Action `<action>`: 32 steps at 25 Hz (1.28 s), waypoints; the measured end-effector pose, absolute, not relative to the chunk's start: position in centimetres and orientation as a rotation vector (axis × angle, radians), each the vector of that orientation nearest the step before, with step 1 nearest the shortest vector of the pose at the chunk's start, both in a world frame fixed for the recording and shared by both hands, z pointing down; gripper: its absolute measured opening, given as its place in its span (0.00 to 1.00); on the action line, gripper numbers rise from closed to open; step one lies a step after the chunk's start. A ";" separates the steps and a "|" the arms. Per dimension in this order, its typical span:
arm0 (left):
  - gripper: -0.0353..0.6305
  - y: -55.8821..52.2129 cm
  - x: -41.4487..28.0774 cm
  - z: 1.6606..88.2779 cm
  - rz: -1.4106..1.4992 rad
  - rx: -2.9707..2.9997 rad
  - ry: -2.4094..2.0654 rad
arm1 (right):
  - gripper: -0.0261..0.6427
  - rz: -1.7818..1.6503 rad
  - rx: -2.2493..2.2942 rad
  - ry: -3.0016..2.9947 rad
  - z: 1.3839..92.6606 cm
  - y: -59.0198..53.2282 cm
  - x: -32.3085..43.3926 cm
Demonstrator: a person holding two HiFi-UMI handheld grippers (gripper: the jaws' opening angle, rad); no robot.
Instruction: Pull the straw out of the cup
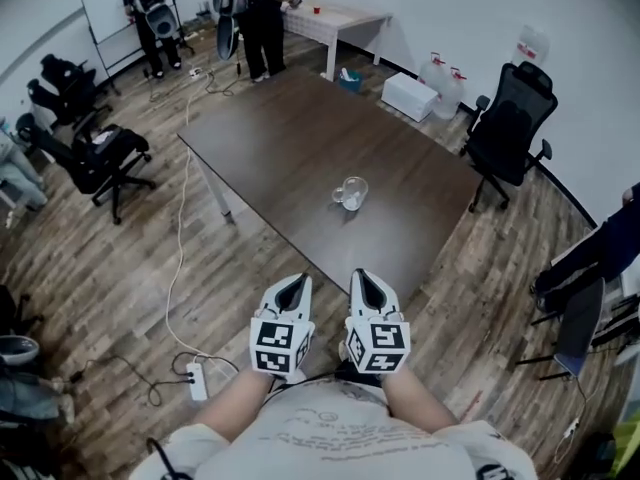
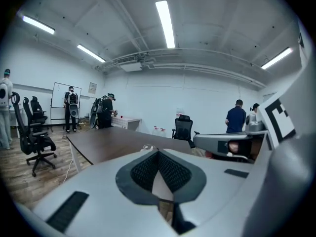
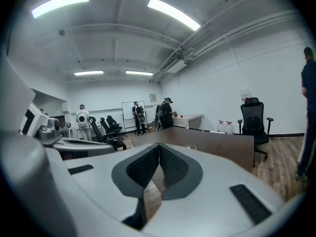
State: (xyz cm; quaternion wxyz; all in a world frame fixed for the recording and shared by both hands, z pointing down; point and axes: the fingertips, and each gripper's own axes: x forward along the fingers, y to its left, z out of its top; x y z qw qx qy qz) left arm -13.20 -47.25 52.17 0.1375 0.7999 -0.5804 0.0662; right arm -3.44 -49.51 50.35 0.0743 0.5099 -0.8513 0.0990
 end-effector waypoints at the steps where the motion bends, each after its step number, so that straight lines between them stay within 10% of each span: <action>1: 0.06 -48.0 -13.4 52.4 0.192 2.287 -1.706 | 0.06 0.293 1.504 -2.572 50.4 -50.5 -3.5; 32: 0.06 -56.3 -10.2 55.2 0.245 1.744 -2.195 | 0.19 0.076 1.003 -2.429 67.1 -80.6 -1.8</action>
